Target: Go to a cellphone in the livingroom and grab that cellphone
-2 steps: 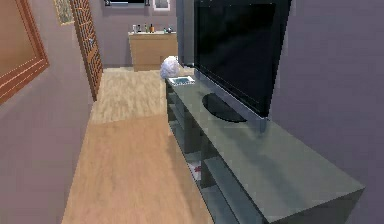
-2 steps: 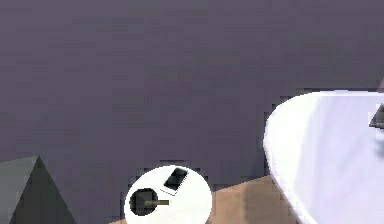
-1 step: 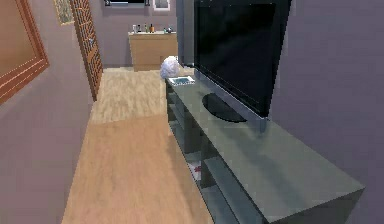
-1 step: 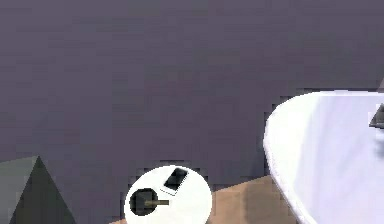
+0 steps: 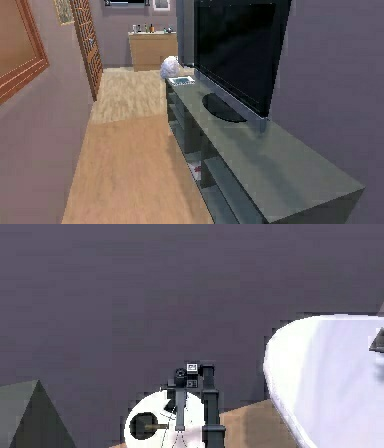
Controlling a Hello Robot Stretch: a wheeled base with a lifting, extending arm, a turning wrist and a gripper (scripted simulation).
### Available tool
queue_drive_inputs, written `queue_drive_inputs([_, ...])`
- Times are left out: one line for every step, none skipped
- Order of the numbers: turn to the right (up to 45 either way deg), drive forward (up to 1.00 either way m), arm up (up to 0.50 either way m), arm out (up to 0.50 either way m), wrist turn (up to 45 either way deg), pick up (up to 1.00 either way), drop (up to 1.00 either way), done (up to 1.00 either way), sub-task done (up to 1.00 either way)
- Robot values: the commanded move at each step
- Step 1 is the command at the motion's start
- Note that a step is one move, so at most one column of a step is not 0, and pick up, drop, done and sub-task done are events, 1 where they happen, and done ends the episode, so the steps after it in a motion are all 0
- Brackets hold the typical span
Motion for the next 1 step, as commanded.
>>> queue_drive_inputs([0.0, 0.0, 0.0, 0.0, 45.0, 0.0, 0.0, 0.0, 0.0])
